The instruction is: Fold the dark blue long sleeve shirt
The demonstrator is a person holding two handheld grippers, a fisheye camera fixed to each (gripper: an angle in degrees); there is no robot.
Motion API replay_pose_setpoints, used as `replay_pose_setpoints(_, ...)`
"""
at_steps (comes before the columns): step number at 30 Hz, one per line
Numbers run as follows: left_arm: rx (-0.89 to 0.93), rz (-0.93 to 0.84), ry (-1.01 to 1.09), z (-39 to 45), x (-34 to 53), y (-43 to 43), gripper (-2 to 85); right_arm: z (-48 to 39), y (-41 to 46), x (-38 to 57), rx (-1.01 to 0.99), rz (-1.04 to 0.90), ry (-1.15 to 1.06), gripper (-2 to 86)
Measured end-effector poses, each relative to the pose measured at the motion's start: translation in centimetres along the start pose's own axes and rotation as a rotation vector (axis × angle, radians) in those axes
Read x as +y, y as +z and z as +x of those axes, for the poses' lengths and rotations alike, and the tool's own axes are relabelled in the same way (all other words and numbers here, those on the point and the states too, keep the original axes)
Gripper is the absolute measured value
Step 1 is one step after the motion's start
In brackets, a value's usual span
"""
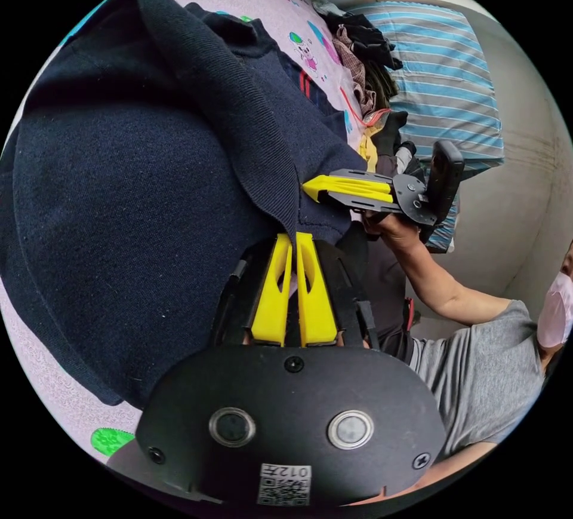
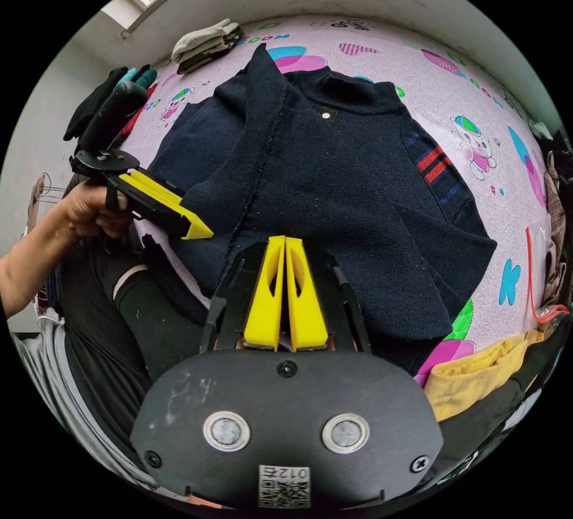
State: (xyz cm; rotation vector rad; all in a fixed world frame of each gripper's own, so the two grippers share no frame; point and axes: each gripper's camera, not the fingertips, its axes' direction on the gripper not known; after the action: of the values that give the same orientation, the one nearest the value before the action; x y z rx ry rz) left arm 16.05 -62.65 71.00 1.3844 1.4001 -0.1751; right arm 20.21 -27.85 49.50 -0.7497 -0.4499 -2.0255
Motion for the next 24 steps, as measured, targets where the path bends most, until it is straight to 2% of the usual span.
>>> replay_pose_setpoints(6, 0.035, 0.019, -0.006, 0.5, -0.5, 0.1, 2.2, -0.6, -1.3, 0.3, -0.041, 0.01, -0.03, -0.9)
replay_pose_setpoints(10, 0.04, 0.03, -0.011, 0.7, -0.7, -0.3, 2.2, -3.5, -3.0, 1.2, -0.087, 0.076, -0.15, -0.8)
replay_pose_setpoints(16, -0.005, 0.003, 0.0, 1.4, -1.1, -0.5, 2.1, -5.8, -0.4, 0.8, -0.053, -0.026, -0.239, -0.9)
replay_pose_setpoints(24, 0.007, -0.009, 0.026, 1.2, -1.2, -2.2, 1.4, -4.8, -0.8, 1.4, -0.157, -0.034, -0.141, -0.9)
